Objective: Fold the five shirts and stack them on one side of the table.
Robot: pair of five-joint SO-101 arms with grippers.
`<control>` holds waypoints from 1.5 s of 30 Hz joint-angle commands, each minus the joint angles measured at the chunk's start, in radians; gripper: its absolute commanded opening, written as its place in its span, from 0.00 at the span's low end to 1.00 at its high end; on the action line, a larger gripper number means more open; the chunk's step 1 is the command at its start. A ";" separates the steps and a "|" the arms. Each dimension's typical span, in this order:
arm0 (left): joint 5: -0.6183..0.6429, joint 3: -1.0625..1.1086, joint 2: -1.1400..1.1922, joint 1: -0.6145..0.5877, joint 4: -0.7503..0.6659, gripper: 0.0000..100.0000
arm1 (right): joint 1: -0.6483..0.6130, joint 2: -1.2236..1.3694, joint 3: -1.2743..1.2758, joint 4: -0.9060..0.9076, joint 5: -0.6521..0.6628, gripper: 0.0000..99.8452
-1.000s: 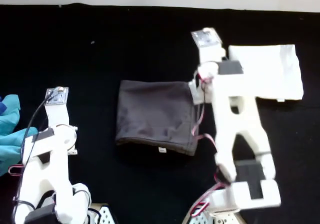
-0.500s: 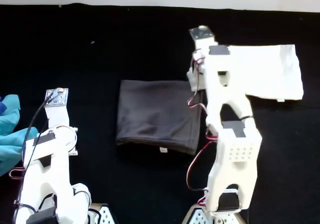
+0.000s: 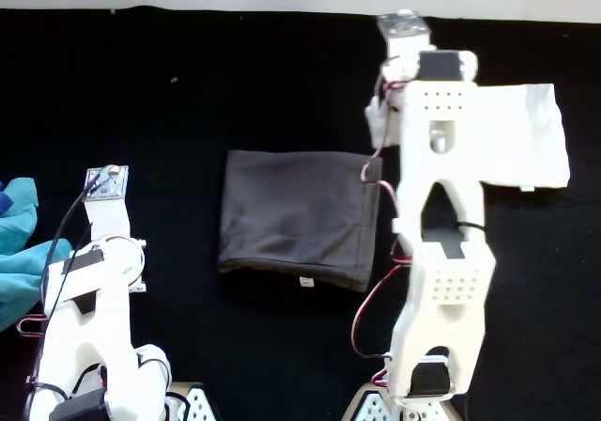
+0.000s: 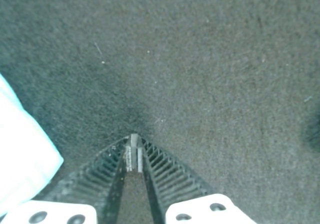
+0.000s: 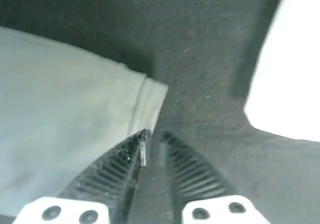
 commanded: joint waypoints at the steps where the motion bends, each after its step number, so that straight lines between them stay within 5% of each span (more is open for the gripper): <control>1: -0.005 0.001 -0.001 0.007 -0.025 0.01 | -0.035 -0.013 0.019 0.022 -0.023 0.21; 10: -0.005 0.001 -0.001 0.007 -0.026 0.01 | -0.170 -0.142 0.343 0.019 -0.370 0.23; 15: -0.005 0.001 -0.001 0.007 -0.026 0.01 | -0.209 -0.157 0.374 0.012 -0.425 0.30; 34: -0.005 0.001 -0.001 0.007 -0.026 0.01 | -0.245 0.171 0.374 -0.186 -0.428 0.30; 39: 0.028 0.001 -0.001 0.005 -0.034 0.01 | -0.239 0.203 0.374 -0.182 -0.419 0.03; 45: 0.028 0.002 -0.001 0.005 -0.038 0.01 | -0.223 0.208 0.372 -0.170 -0.339 0.00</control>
